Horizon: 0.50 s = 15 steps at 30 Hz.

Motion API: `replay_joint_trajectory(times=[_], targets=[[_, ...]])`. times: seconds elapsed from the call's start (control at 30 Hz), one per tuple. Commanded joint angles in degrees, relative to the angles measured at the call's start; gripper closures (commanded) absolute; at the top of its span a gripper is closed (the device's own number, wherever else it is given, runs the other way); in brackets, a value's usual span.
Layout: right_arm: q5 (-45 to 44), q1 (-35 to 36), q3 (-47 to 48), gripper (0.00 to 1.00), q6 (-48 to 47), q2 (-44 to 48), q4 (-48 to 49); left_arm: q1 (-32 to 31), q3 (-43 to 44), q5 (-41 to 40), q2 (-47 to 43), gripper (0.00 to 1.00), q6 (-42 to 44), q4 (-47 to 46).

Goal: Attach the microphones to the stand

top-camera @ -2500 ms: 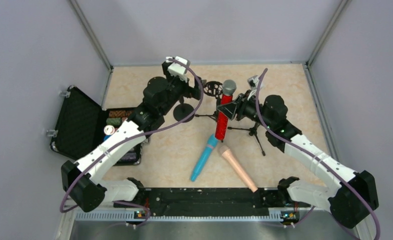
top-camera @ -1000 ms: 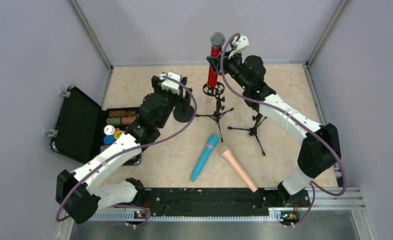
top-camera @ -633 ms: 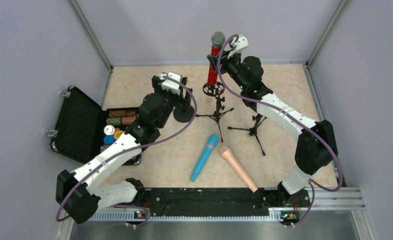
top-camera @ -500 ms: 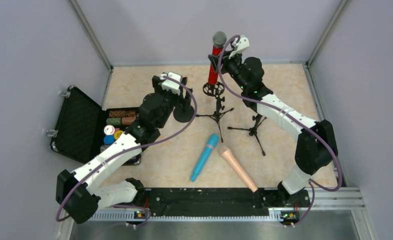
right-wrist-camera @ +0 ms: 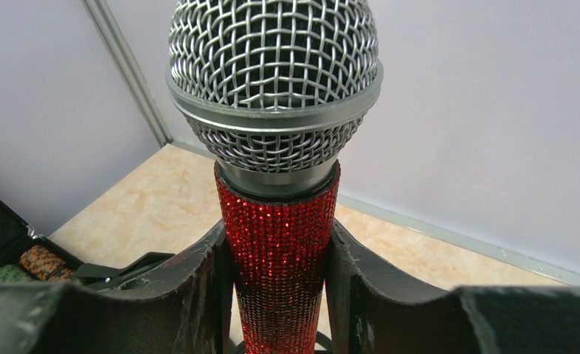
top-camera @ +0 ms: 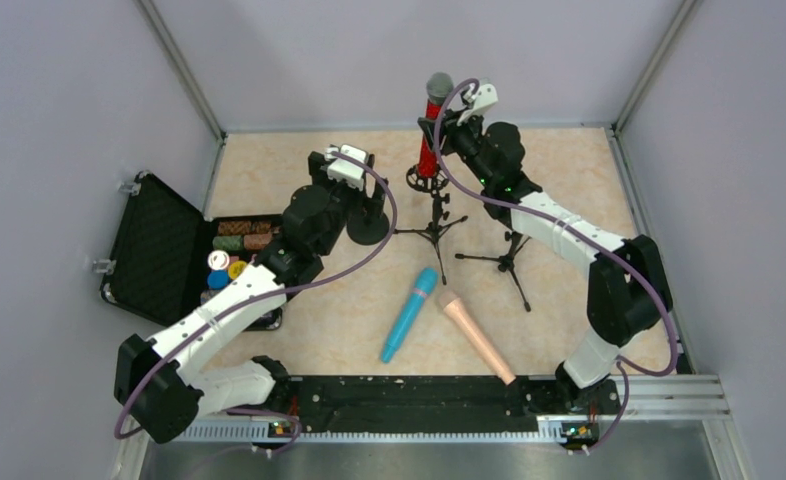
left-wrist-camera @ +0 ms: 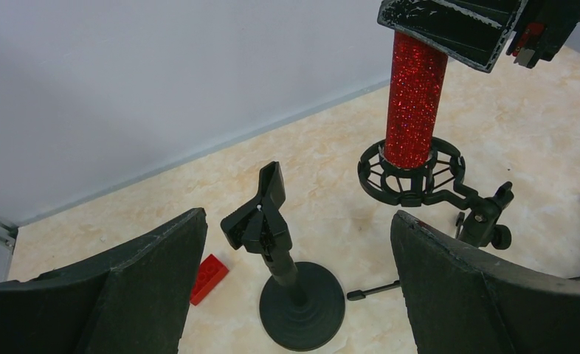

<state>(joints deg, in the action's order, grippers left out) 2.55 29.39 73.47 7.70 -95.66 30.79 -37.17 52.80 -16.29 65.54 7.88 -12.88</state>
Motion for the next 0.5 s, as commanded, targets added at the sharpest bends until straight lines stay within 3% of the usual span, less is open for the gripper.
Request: replay_joint_trajectory(times=[0.0,0.47], targets=[[-0.3,-0.6,-0.4,1.00,-0.1,-0.5,3.1,0.2,-0.3,0.6,0.1,0.01,0.0,-2.4],[0.7,-0.6,3.2,1.00,-4.4,-1.4,-7.2,0.1,-0.3,0.3,0.9,0.01,0.2,-2.4]])
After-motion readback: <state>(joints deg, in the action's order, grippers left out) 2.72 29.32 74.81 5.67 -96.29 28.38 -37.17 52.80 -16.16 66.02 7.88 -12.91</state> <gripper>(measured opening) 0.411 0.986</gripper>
